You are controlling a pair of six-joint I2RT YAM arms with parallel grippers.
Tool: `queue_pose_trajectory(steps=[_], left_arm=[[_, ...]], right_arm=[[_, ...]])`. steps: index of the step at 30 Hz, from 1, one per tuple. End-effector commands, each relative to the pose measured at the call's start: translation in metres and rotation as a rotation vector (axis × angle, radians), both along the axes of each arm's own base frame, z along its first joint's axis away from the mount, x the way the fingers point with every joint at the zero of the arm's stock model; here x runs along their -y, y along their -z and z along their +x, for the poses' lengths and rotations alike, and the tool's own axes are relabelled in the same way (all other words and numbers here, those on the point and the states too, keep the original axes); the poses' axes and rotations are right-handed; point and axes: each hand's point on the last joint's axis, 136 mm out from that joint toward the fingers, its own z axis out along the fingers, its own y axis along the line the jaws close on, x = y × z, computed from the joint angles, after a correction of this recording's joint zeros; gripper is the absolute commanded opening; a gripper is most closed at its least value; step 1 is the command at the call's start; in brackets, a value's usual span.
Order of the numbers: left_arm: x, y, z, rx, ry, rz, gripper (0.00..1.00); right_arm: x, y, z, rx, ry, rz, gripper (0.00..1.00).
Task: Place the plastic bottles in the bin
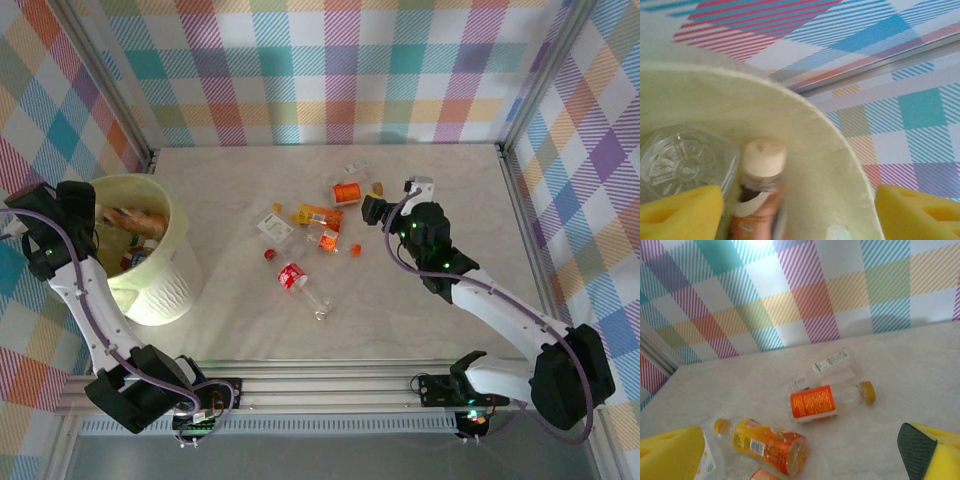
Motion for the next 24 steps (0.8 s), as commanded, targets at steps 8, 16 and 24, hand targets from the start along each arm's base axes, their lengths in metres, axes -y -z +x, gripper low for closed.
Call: queue_pose_trajectory(steps=[8, 16, 24], left_arm=[[0.039, -0.054, -0.012, 0.063, 0.080, 0.137, 0.90], [0.099, -0.080, 0.017, 0.061, 0.245, 0.266, 1.00], [0.192, -0.080, 0.042, 0.016, 0.433, 0.400, 1.00]], right_arm=[[-0.011, -0.011, 0.007, 0.004, -0.025, 0.049, 1.00], [-0.013, -0.015, 0.003, 0.036, -0.059, 0.021, 1.00], [-0.010, -0.012, 0.000, 0.036, -0.054, 0.007, 1.00]])
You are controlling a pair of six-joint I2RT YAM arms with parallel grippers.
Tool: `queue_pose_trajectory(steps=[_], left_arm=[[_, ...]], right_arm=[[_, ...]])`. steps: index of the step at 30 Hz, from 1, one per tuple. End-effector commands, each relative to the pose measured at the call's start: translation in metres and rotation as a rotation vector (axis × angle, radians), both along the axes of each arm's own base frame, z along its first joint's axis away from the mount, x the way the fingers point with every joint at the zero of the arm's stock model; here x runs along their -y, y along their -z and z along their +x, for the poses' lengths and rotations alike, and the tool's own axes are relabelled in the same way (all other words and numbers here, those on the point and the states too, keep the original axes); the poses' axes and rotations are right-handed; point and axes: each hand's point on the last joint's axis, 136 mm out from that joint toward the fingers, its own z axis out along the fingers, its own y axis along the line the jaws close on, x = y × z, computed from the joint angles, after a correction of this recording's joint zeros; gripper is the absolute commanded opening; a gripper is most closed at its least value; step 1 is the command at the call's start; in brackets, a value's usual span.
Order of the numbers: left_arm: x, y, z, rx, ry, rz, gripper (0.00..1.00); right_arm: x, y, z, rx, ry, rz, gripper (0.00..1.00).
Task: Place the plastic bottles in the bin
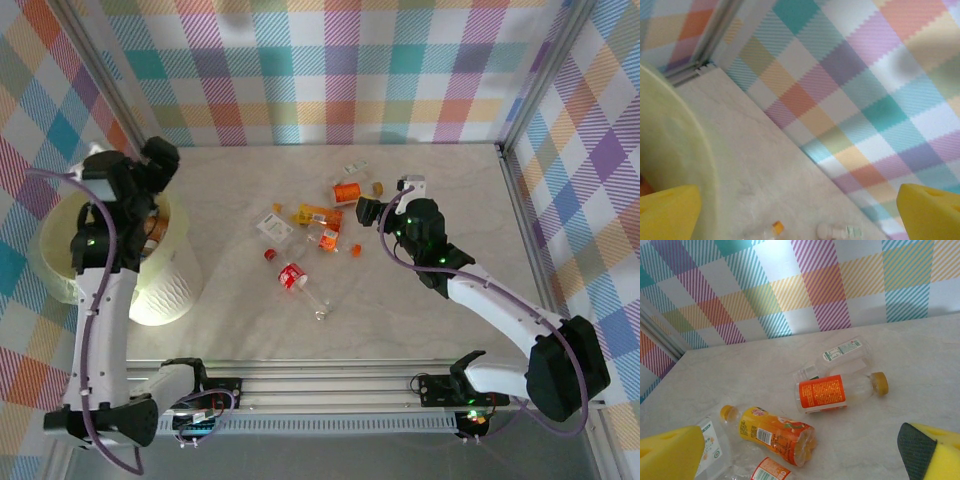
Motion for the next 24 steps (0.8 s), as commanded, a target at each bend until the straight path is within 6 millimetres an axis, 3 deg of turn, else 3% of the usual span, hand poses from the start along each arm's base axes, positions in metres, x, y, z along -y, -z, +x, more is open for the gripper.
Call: queue_pose_trajectory(steps=[1, 5, 9, 13, 16, 24], left_arm=[[0.017, -0.001, 0.005, -0.026, -0.014, 0.108, 1.00], [0.071, 0.015, 0.018, -0.076, 0.087, 0.167, 1.00], [0.127, 0.039, 0.036, -0.109, 0.235, 0.086, 1.00], [0.162, 0.070, 0.047, -0.193, 0.257, 0.166, 1.00], [0.176, 0.105, 0.054, -0.292, 0.248, 0.177, 1.00], [0.183, 0.190, 0.064, -0.518, 0.127, 0.099, 1.00]], right_arm=[[0.002, -0.016, -0.002, 0.057, 0.001, 0.017, 1.00], [0.006, -0.013, -0.004, 0.047, 0.015, 0.024, 1.00], [0.011, -0.010, -0.006, 0.041, 0.034, 0.024, 1.00], [0.015, -0.008, -0.008, 0.037, 0.050, 0.025, 1.00], [0.018, -0.007, -0.011, 0.028, 0.064, 0.035, 1.00], [0.027, -0.002, -0.015, -0.003, 0.104, 0.027, 1.00]])
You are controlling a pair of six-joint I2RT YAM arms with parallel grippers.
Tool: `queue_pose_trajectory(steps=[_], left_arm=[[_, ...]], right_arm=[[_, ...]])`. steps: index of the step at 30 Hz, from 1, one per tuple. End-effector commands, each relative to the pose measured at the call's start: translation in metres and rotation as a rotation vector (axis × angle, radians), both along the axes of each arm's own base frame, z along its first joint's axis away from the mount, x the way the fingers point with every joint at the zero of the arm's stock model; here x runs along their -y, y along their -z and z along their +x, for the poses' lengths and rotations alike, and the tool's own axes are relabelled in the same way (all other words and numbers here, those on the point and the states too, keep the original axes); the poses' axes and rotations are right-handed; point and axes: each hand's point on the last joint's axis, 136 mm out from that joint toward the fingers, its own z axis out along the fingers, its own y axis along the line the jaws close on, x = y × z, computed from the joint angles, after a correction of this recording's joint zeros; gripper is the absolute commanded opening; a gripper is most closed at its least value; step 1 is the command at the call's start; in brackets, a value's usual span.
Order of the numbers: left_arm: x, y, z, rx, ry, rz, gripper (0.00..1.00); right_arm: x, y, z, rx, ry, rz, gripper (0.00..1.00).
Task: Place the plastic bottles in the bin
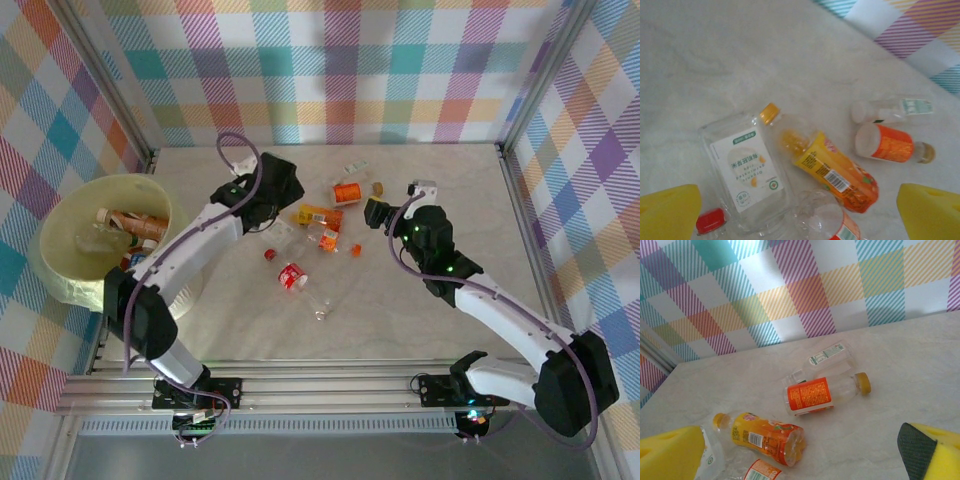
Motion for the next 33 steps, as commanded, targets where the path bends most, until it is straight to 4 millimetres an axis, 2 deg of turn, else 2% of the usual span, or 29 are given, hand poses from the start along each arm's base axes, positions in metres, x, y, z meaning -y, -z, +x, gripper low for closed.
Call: queue_pose_trajectory(steps=[1, 3, 7, 12, 19, 25, 33], left_arm=[[-0.008, 0.020, -0.002, -0.052, -0.117, -0.019, 1.00], [-0.010, 0.041, -0.002, -0.079, -0.159, -0.013, 1.00], [-0.003, 0.076, -0.001, -0.153, -0.172, -0.024, 1.00], [-0.010, 0.101, 0.003, -0.197, -0.204, 0.055, 1.00], [-0.014, 0.129, 0.013, -0.242, -0.229, 0.082, 1.00], [-0.008, 0.150, 0.029, -0.253, -0.211, 0.045, 0.98], [-0.020, 0.161, 0.039, -0.258, -0.250, 0.038, 0.95]], right_arm=[[0.007, 0.002, -0.003, -0.018, 0.028, 0.002, 1.00], [0.007, 0.004, -0.004, -0.023, 0.027, -0.003, 1.00], [0.009, 0.001, -0.006, -0.016, 0.029, 0.001, 1.00], [0.011, -0.005, -0.007, 0.004, 0.039, 0.010, 1.00], [0.013, -0.003, -0.009, -0.010, 0.041, 0.011, 1.00], [0.015, -0.005, -0.011, -0.003, 0.045, 0.006, 1.00], [0.018, -0.004, -0.014, -0.008, 0.049, -0.010, 1.00]])
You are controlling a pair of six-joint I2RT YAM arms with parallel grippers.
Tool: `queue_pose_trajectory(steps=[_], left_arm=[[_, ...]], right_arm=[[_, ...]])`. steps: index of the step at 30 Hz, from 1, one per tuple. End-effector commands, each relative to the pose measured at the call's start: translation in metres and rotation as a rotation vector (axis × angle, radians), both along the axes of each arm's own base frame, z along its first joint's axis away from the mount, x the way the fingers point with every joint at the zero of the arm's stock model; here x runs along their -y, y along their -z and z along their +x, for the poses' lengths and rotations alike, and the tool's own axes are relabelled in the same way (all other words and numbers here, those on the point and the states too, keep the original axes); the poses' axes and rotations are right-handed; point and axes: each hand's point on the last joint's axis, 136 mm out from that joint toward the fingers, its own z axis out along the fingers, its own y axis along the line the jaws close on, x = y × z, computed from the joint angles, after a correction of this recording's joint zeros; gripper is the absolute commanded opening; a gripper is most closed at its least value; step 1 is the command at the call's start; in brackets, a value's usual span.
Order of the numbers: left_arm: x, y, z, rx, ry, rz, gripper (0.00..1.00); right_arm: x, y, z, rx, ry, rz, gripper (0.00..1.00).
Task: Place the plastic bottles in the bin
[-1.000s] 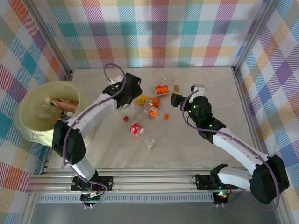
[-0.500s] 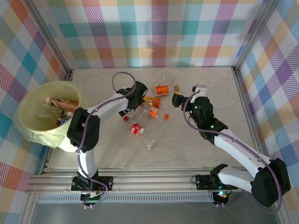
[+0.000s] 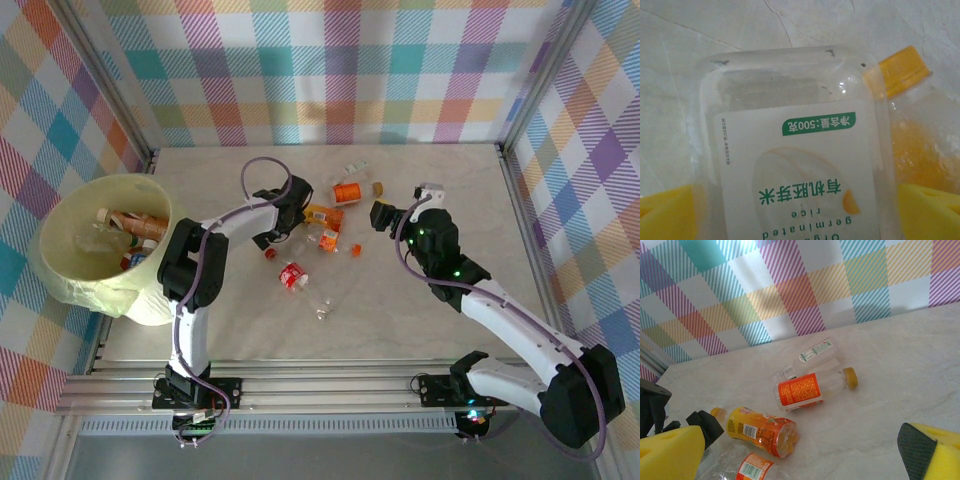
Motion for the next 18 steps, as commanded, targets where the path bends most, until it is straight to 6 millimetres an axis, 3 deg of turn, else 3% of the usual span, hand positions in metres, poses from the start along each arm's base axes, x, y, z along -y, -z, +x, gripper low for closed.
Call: queue_pose_trajectory(steps=[1, 7, 13, 18], left_arm=[[-0.007, -0.002, 0.009, 0.018, -0.022, -0.008, 0.95], [-0.015, 0.003, 0.016, 0.028, -0.021, -0.010, 0.91], [-0.016, 0.012, 0.021, 0.012, -0.021, -0.020, 0.96], [-0.011, 0.001, 0.025, 0.078, 0.010, -0.062, 0.84]], right_arm=[[0.005, -0.001, -0.003, 0.008, 0.016, -0.011, 1.00], [0.004, 0.001, -0.001, 0.002, 0.015, -0.016, 1.00], [0.002, 0.001, 0.001, -0.001, 0.008, -0.019, 1.00], [0.002, 0.001, 0.001, 0.001, 0.004, -0.027, 1.00]])
